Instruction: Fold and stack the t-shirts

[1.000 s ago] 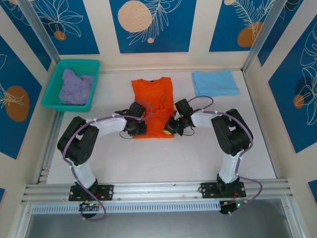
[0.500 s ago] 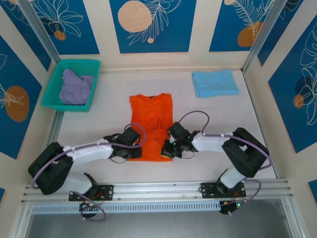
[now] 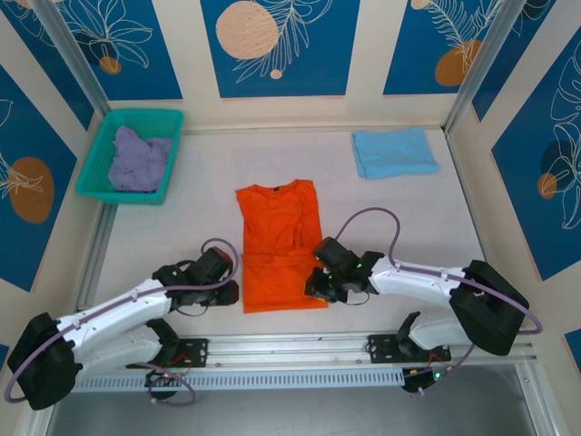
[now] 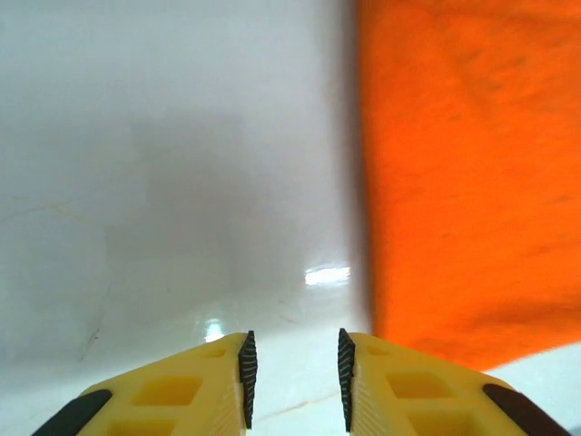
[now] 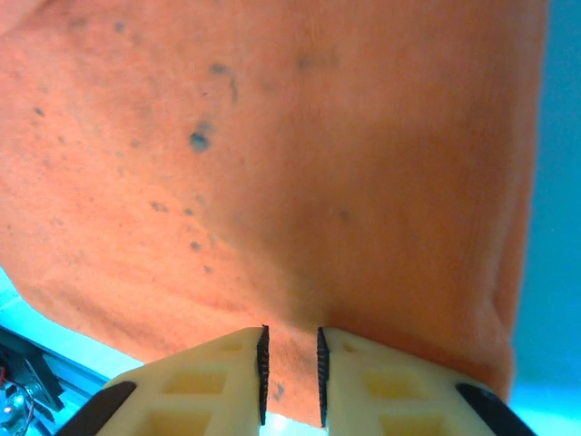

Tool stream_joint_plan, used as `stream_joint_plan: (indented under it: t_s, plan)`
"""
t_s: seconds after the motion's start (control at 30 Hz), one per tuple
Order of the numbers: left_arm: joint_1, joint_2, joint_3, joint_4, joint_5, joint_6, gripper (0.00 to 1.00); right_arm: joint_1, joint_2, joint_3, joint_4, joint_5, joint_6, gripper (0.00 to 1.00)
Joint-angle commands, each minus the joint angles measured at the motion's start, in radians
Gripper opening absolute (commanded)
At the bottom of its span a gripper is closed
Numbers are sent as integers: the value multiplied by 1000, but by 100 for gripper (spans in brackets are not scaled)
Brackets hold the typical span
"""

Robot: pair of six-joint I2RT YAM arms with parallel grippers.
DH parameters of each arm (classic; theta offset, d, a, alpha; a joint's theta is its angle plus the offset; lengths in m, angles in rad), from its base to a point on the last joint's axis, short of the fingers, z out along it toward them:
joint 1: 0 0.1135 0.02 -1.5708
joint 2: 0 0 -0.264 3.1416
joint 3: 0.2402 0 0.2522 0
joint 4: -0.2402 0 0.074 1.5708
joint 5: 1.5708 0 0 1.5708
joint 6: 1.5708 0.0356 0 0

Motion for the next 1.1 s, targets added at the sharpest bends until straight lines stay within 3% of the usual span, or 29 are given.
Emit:
stream_joint_plan:
  t_s: [0.0,0.27,0.37,0.63,0.8,1.07]
  plan:
    - [2,20,92,-1,-19,11,31,-13,-6,74,-108,118,-43,27]
    - [3,246,203,177,15,8,31,-110,177,216,-125,83,-149,15]
    - [5,314,225,204,-11,-4,38,-134,239,253,-122,82,-171,15]
    - [19,442,256,293,-38,-17,42,-196,331,342,-120,83,-214,15]
    - [21,456,289,285,-68,17,47,-254,376,374,-107,31,-217,15]
    - [1,407,306,305,14,74,57,-334,456,439,-74,-52,-213,15]
